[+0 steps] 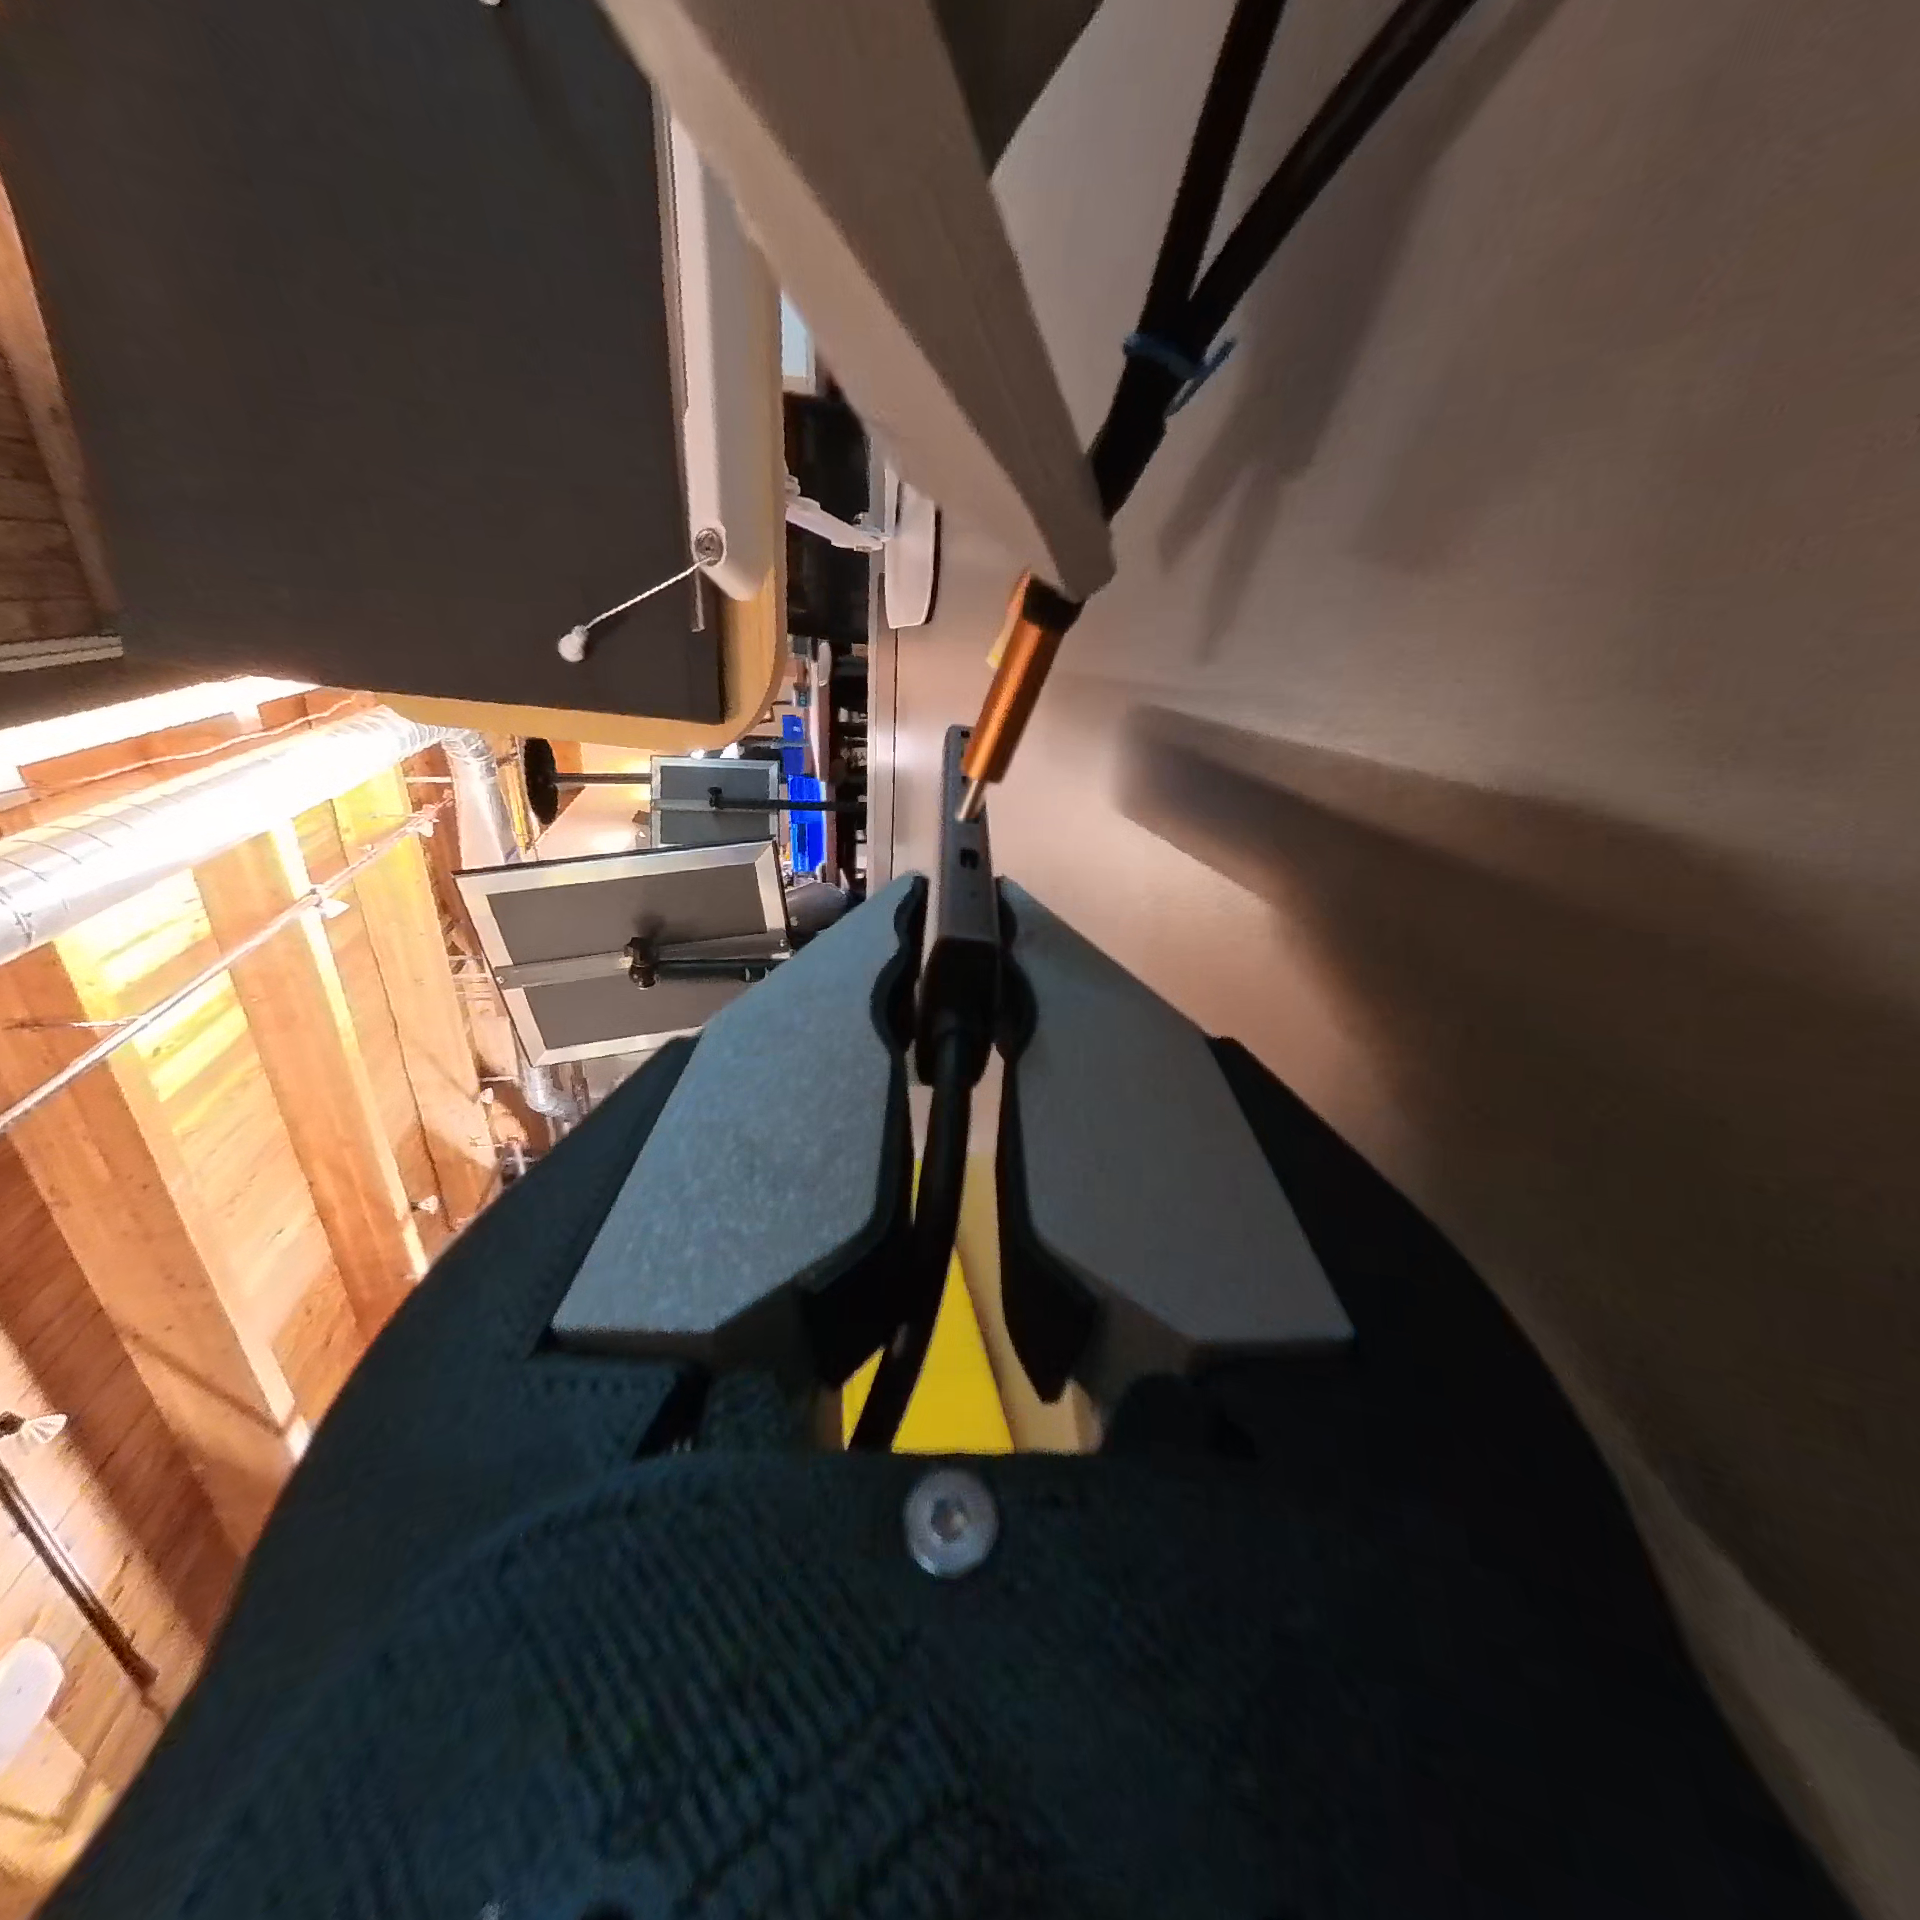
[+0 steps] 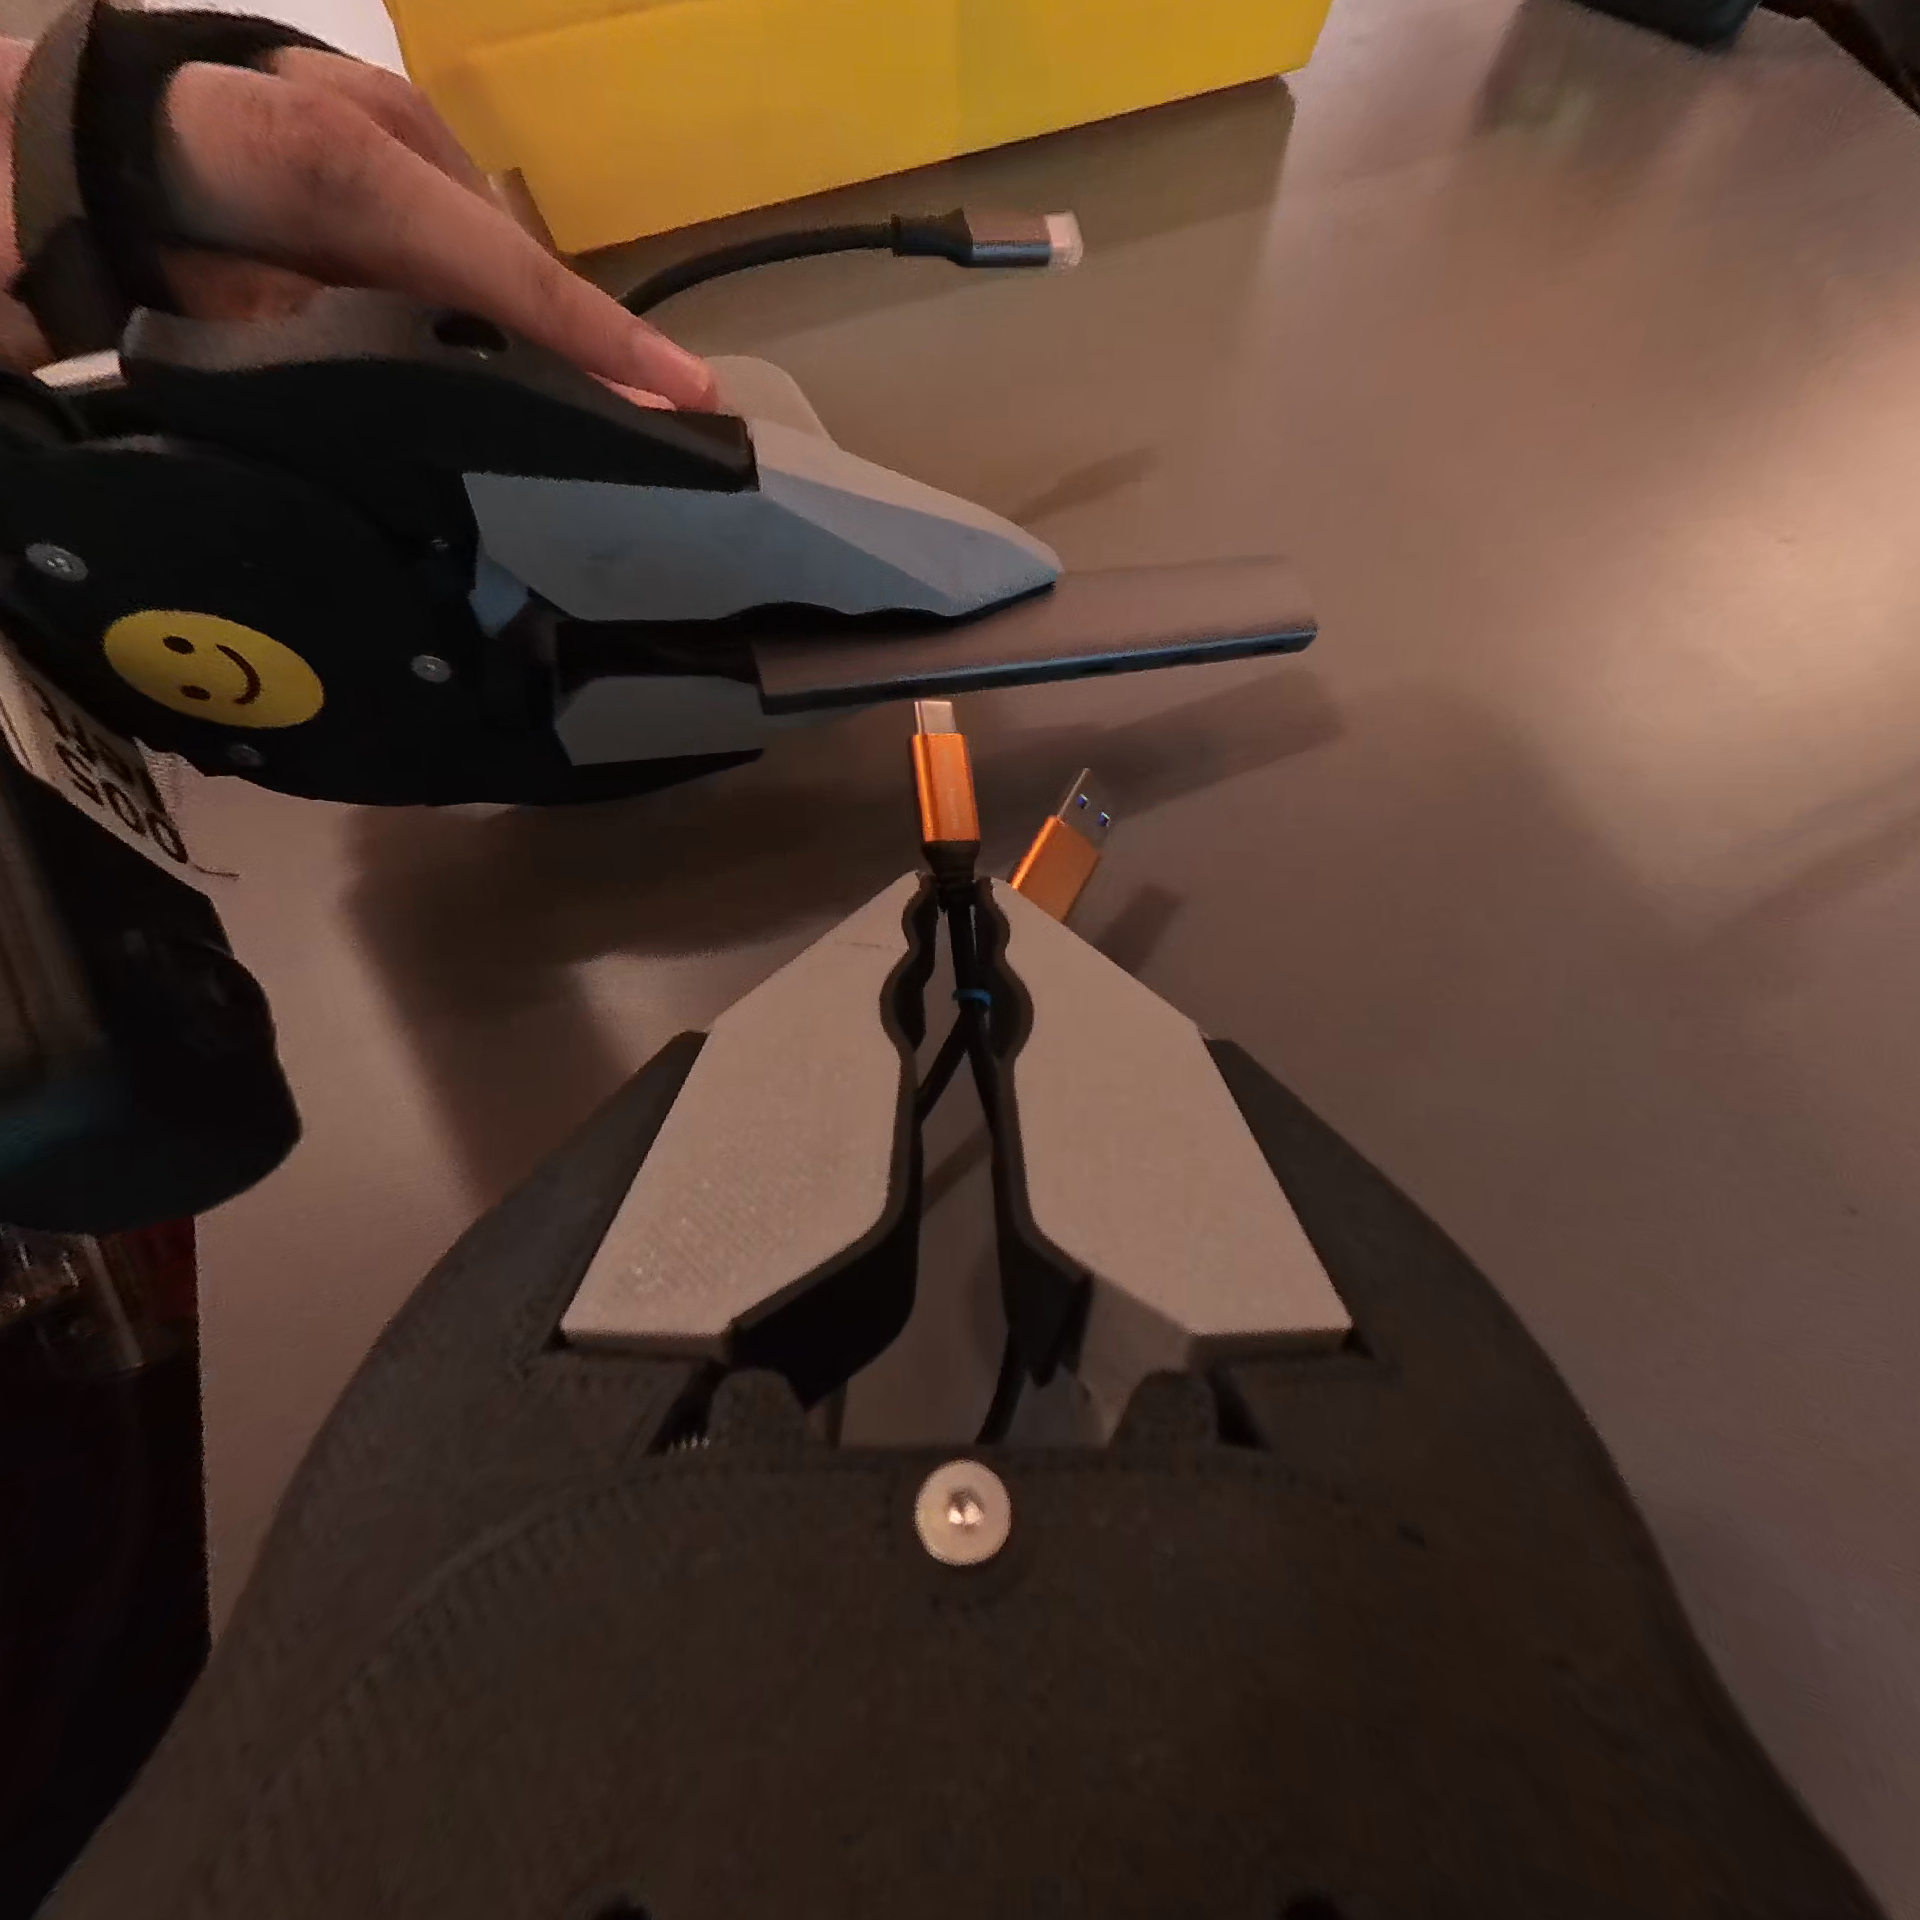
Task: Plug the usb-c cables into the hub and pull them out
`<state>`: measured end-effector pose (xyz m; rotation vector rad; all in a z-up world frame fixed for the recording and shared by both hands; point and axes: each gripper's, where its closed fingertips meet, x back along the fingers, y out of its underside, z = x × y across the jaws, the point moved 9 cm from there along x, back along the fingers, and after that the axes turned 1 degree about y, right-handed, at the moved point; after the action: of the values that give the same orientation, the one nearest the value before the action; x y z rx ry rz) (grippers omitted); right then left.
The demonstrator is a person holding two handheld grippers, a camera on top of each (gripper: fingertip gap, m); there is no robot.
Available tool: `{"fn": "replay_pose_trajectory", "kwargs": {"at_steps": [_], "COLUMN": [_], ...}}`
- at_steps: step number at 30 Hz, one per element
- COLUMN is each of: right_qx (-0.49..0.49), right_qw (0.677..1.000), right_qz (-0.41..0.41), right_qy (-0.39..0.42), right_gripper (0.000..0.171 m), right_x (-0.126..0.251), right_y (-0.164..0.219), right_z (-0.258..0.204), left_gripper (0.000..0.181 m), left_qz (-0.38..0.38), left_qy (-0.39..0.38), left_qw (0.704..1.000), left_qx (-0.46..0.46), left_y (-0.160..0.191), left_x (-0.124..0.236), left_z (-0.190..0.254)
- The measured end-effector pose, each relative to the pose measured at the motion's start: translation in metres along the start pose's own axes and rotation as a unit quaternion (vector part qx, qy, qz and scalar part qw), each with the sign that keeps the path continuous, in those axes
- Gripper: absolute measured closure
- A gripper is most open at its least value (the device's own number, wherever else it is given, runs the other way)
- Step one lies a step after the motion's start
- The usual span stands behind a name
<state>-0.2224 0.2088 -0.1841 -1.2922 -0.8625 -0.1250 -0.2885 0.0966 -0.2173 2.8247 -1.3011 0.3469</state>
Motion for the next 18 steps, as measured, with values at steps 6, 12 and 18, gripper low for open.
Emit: {"fn": "replay_pose_trajectory", "kwargs": {"at_steps": [6,12,18], "right_qx": [0.004,0.009,0.018], "right_qw": [1.0,1.0,1.0], "right_qz": [-0.005,-0.008,-0.008], "right_qy": [-0.001,0.0,0.001], "right_gripper": [0.167,0.167,0.167], "right_x": [-0.0038,-0.0039,-0.0047], "right_y": [-0.0004,-0.0003,-0.001], "right_z": [-0.0032,-0.0044,-0.0064], "left_gripper": [0.174,0.174,0.174], "left_qz": [-0.002,-0.004,-0.011], "left_qy": [0.0,0.001,-0.004], "left_qw": [1.0,1.0,1.0], "left_qx": [-0.009,-0.011,-0.02], "left_y": [-0.0009,-0.0011,-0.0007], "left_x": [0.0,-0.0002,-0.0007], "left_z": [0.0017,0.0022,0.0027]}}
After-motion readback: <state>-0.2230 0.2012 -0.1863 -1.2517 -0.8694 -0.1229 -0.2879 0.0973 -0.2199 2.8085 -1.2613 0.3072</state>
